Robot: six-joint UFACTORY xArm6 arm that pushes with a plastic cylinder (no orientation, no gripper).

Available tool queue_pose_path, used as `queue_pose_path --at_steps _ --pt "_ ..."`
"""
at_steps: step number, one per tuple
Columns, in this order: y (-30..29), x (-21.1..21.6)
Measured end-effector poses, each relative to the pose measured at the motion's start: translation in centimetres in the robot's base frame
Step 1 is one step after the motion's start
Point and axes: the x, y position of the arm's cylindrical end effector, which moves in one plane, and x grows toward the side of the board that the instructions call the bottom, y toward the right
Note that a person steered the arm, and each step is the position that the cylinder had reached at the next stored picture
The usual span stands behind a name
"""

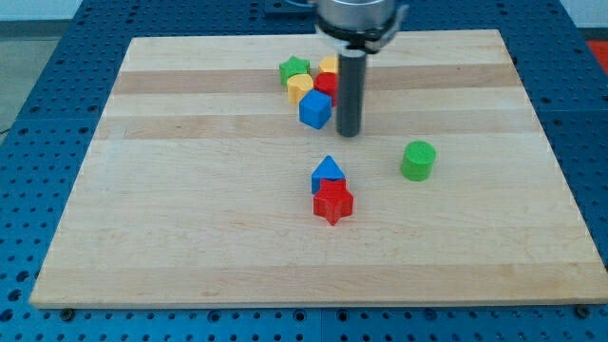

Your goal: Move the green circle towards the group of blocks

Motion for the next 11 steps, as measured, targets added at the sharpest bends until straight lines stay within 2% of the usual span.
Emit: queue_pose_path --at_steps 2,3,6,7,10,11 --pt "11.2 0.8" --pt "11.0 5.2" --pt "-4.6 6.3" --pt "-4.8 6.0" --pt "-15.2 1.2" --pt "-15.6 2.6"
